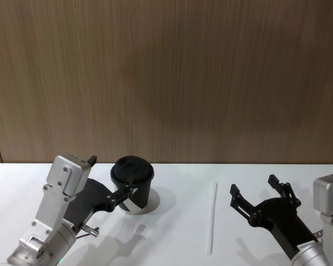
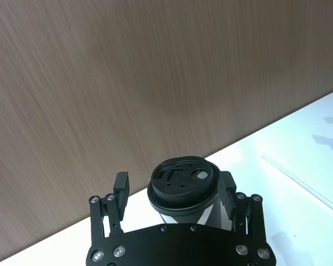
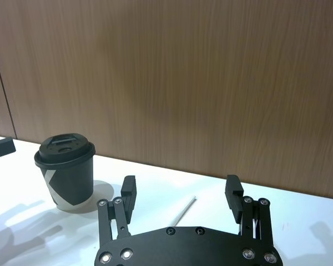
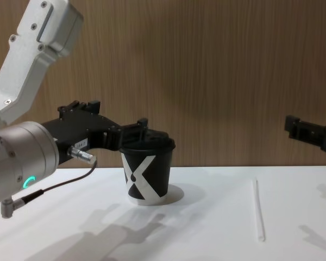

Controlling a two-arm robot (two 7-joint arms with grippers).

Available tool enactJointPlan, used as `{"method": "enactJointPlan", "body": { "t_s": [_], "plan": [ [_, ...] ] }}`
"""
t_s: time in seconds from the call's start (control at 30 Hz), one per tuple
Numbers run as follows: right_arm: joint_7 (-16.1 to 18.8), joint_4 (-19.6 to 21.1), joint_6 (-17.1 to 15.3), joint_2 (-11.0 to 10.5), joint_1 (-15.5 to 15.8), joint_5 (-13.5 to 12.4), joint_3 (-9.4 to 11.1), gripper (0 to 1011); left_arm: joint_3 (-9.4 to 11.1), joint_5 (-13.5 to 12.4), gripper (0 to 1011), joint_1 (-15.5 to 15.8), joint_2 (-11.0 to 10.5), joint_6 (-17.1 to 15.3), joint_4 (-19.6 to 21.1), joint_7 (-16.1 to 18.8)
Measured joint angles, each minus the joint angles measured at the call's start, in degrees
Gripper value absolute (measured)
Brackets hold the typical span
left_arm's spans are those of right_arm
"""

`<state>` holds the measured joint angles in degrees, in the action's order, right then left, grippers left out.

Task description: Pick up the straw with one hand, pass it to the other hand, and insert it into the cup.

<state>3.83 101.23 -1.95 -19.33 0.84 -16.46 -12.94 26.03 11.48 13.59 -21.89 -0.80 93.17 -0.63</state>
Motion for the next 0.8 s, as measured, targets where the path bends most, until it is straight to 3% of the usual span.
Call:
{"method": "enactJointPlan", "body": {
  "t_s": [0.8],
  "plan": [
    [0.0, 0.0, 0.0, 0.0, 0.0, 0.0, 0.0, 1001, 0.0, 0.0, 1000, 0.0, 0.0, 0.0, 0.0, 0.0]
  ]
}}
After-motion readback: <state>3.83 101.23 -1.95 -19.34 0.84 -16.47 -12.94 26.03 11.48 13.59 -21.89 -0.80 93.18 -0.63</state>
